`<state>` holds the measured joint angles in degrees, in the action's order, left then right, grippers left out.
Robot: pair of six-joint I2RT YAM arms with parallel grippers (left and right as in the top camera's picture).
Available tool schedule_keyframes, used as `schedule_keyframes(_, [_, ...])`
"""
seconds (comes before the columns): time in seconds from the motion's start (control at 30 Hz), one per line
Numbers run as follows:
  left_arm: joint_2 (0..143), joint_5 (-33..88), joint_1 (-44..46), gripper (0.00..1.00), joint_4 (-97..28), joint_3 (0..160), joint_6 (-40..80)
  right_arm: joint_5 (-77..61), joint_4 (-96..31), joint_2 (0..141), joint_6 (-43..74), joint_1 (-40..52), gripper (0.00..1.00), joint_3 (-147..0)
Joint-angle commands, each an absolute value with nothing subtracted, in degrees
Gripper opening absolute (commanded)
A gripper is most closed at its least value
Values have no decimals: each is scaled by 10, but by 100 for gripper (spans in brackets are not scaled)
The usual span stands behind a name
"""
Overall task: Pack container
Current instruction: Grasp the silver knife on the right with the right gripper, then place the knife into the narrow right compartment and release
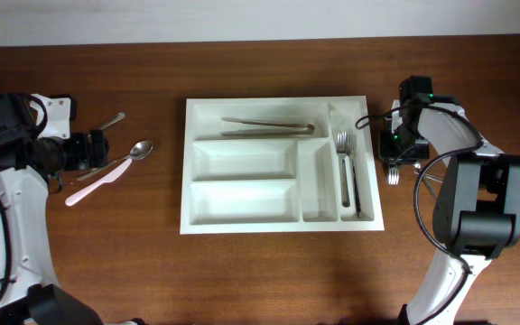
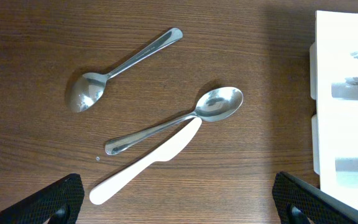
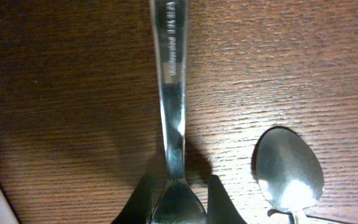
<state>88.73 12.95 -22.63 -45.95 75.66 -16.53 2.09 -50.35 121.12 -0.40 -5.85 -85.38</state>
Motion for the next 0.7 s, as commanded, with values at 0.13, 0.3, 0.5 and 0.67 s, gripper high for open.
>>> schedule_keyframes(0.13, [891,137,-228,99,-460,768,-172,19,-511,1210,-2,-57,5,-858])
schedule_keyframes(0.3, [891,137,-228,99,-460,768,-172,19,-528,1184,-2,-57,5,-889])
schedule_keyframes(0.5, [891,137,-228,99,-460,768,-172,19,-565,1148,-2,-56,4,-941])
schedule_keyframes(0.67, [891,137,-228,99,-460,768,-172,17,-604,1116,-2,-46,4,-992])
